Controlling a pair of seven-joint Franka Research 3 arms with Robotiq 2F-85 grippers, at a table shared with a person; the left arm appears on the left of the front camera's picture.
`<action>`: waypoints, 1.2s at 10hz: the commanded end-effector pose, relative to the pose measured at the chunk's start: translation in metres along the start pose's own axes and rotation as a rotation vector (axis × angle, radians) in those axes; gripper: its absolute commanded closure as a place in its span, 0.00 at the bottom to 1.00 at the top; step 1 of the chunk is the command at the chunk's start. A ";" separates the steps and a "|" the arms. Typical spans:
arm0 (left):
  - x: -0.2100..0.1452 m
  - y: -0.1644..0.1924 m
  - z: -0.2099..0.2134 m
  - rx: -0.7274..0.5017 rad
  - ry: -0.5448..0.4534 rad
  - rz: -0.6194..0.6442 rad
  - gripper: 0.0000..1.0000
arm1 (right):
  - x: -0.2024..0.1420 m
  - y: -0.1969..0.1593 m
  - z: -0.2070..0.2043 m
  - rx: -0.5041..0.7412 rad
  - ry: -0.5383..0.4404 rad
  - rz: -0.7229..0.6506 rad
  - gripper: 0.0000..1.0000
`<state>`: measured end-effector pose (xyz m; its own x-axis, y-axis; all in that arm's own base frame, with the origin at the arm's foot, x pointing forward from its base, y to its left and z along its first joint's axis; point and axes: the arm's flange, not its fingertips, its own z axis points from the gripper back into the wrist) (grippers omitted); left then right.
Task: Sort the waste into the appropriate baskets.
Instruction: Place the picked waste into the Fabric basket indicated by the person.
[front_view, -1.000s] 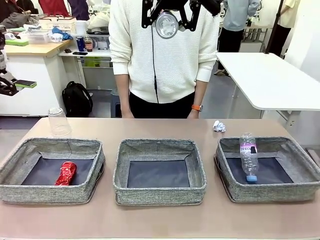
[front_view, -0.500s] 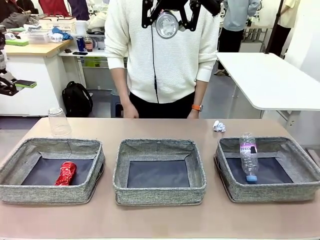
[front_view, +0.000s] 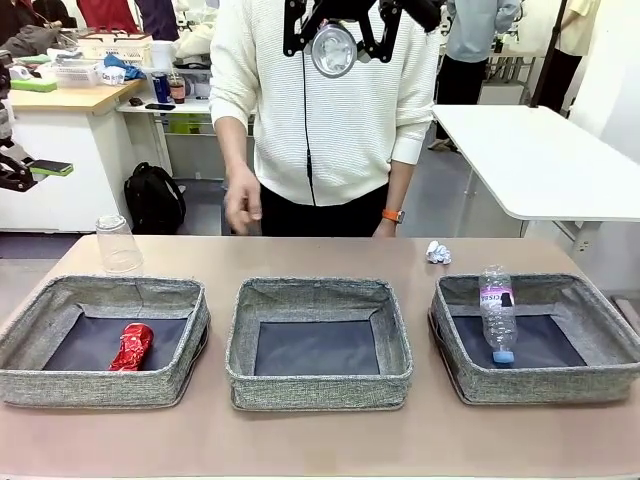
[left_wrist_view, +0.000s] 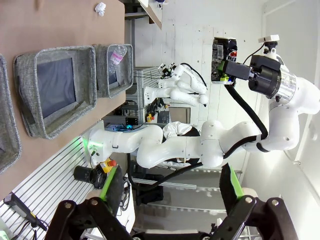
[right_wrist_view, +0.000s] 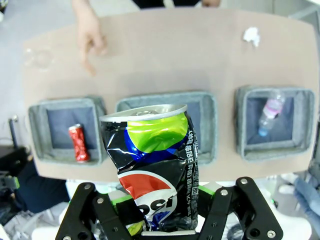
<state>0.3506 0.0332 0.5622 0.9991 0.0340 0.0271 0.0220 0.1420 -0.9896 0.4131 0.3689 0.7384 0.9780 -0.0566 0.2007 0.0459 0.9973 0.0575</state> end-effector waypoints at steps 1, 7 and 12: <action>-0.002 0.001 0.002 0.003 0.011 -0.020 0.00 | -0.002 0.000 0.000 0.000 -0.005 0.001 1.00; -0.002 0.001 0.002 0.003 0.011 -0.020 0.00 | -0.002 0.000 0.000 0.000 -0.005 0.001 1.00; -0.004 0.004 0.008 0.100 0.014 -0.009 0.00 | 0.005 0.011 -0.016 -0.005 0.031 0.098 1.00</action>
<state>0.3494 0.0350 0.5597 0.9994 0.0291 0.0209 0.0156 0.1715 -0.9851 0.4151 0.3720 0.7332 0.9809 -0.0306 0.1918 0.0213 0.9985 0.0502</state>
